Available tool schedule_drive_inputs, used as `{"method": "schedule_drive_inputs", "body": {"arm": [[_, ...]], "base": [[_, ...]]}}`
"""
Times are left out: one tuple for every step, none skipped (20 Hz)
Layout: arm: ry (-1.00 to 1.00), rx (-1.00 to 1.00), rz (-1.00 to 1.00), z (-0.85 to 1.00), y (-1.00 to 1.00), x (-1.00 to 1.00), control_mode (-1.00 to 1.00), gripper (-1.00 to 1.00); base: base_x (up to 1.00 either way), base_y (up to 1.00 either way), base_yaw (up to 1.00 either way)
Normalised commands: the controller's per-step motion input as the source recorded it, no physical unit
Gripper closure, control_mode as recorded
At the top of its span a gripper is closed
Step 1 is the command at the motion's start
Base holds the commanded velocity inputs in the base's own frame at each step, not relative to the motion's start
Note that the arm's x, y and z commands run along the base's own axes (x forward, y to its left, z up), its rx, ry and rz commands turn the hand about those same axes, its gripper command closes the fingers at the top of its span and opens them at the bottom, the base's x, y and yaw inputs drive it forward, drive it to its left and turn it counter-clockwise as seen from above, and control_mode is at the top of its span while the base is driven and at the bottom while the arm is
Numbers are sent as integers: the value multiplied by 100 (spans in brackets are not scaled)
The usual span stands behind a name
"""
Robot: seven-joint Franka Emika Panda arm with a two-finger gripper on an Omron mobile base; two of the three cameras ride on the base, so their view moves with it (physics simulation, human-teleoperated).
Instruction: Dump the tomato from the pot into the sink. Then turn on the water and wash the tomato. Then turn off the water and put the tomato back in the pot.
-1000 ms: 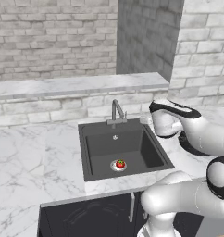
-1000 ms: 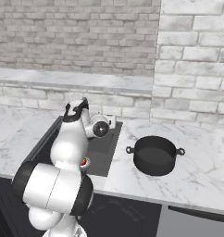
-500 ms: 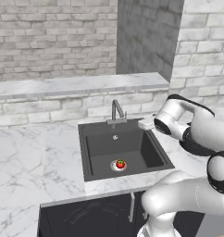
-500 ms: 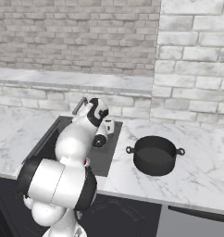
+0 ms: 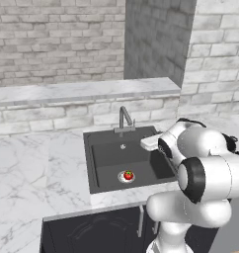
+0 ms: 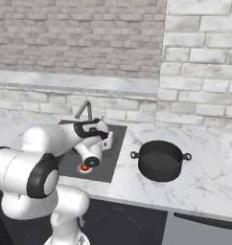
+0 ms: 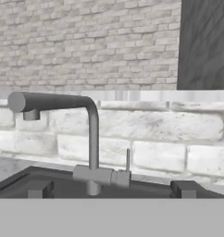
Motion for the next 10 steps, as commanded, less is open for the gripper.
{"method": "schedule_drive_inputs", "body": {"arm": [[0,0,0,0,0,7,-100,-100],[0,0,0,0,0,0,-100,-100],[0,0,0,0,0,0,-100,-100],[-1,0,0,6,0,0,-100,-100],[-2,0,0,9,0,0,-100,-100],[-1,0,0,4,0,0,-100,-100],[-1,0,0,0,0,0,-100,-100],[-4,0,0,0,0,0,-100,-100],[-2,0,0,0,0,0,-100,-100],[-1,0,0,0,0,2,-100,-100]], "base": [[0,0,0],[0,0,0],[0,0,0],[0,0,0],[0,0,0],[0,0,0],[0,0,0],[0,0,0],[0,0,0],[0,0,0]]}}
